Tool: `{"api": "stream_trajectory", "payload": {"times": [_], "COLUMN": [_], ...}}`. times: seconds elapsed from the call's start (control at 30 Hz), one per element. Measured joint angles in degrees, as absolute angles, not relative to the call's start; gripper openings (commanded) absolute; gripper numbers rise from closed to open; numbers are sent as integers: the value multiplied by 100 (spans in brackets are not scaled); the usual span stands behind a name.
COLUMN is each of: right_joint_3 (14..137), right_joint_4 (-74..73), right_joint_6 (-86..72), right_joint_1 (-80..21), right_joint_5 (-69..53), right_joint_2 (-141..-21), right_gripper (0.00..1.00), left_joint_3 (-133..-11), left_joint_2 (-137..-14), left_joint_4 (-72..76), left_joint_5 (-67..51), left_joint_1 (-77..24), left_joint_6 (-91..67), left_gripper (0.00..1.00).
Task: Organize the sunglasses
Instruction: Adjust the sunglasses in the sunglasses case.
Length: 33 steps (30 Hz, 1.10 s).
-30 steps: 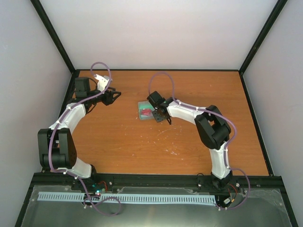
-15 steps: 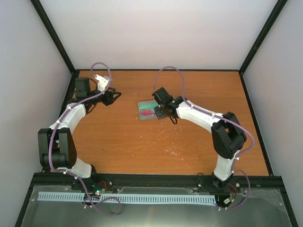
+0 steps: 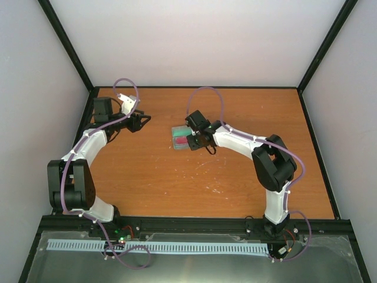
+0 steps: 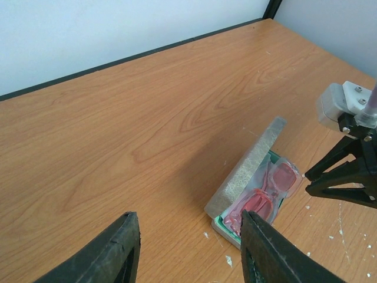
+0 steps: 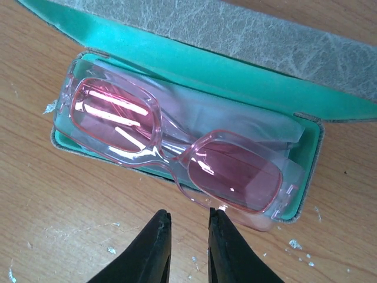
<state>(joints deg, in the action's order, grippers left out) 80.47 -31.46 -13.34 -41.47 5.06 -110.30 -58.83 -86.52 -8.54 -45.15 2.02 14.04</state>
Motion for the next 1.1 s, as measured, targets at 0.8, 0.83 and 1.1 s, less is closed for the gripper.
{"api": "stream_trajectory", "payload": {"times": [0.8, 0.83, 1.1], "right_joint_3": [7894, 7896, 7896], "right_joint_4": [-3411, -3411, -3518], "right_joint_6": [-1345, -1326, -1269], "right_joint_1": [-4150, -4152, -4152], "right_joint_5": [1199, 1205, 1363], "right_joint_2": [-11115, -11159, -11365], "right_gripper": [60, 60, 60], "left_joint_3": [-5883, -5883, -5881], "left_joint_2": [-8696, -8696, -8696], "left_joint_4": [-851, -851, -851], "left_joint_5": [-4515, -4515, -4515], "left_joint_1": [202, 202, 202], "left_joint_6": [1411, 1411, 1431], "left_gripper": [48, 48, 48]}}
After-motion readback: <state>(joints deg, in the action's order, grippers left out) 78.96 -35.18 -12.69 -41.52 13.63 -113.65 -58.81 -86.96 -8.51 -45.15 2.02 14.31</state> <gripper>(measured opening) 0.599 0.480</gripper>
